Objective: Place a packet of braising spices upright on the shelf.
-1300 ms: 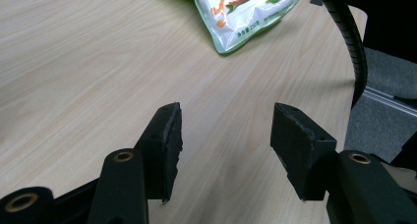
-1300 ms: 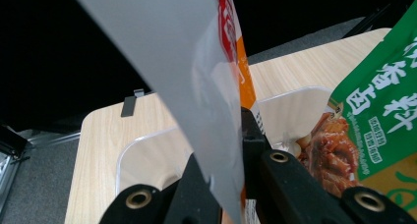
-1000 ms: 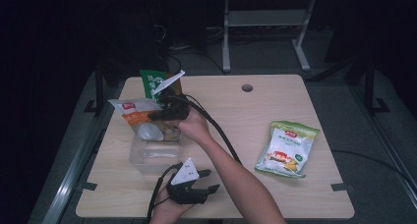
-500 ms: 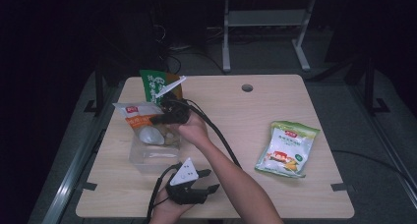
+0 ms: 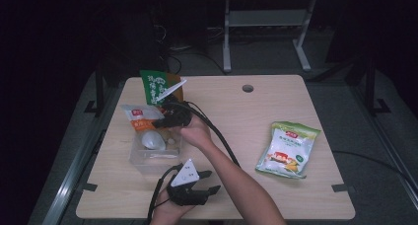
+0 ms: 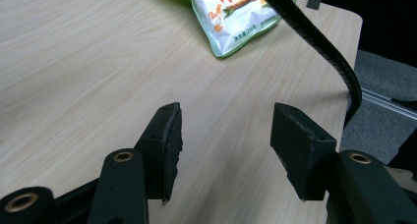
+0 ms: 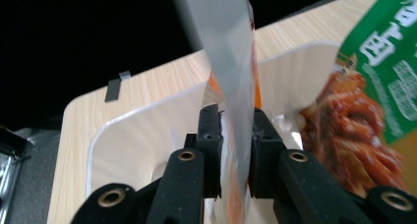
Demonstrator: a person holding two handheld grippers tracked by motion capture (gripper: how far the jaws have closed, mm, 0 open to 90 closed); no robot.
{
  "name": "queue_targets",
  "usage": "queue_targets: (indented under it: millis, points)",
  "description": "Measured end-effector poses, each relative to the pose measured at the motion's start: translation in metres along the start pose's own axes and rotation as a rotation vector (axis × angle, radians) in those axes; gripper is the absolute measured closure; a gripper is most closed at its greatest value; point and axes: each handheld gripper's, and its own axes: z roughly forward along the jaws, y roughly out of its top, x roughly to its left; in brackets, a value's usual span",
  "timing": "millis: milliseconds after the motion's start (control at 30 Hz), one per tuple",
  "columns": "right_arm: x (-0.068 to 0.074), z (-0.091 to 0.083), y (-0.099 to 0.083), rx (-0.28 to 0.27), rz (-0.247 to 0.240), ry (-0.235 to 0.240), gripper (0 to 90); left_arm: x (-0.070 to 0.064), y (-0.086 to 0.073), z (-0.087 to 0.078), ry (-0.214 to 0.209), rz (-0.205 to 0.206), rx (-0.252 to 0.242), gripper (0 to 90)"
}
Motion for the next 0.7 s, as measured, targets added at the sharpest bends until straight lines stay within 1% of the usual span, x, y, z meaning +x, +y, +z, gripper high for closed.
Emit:
queue_targets:
  millis: [133,200,233,300,400,533,567,667,700]
  points:
    - [0.000,-0.011,-0.004,0.020,-0.005,-0.017,77.4,0.000,0.000,0.001,0.003,0.003,0.004,44.8]
    - [0.000,-0.013,-0.006,0.036,-0.011,-0.011,82.5,0.001,0.001,0.000,0.007,0.004,0.010,44.7]
    - [0.001,-0.014,-0.006,0.043,-0.009,-0.016,85.2,0.001,0.001,0.001,0.009,0.002,0.009,44.7]
    - [0.000,-0.015,-0.007,0.046,-0.010,-0.013,88.4,0.001,0.001,0.001,0.011,0.002,0.008,44.7]
    - [0.000,-0.015,-0.008,0.050,-0.014,-0.016,89.2,0.001,0.000,0.000,0.012,0.003,0.008,44.9]
    - [0.002,-0.014,-0.007,0.055,-0.030,-0.026,89.4,0.002,0.000,0.000,0.013,0.004,0.006,45.4]
    - [0.001,-0.014,-0.007,0.062,-0.032,-0.042,89.5,0.003,0.000,-0.001,0.013,0.002,0.012,45.3]
    - [-0.001,-0.014,-0.008,0.061,-0.025,-0.045,89.4,0.003,0.000,0.000,0.014,0.003,0.007,45.3]
    - [-0.002,-0.015,-0.008,0.064,-0.019,-0.049,89.2,0.003,0.000,-0.001,0.015,0.008,0.014,45.2]
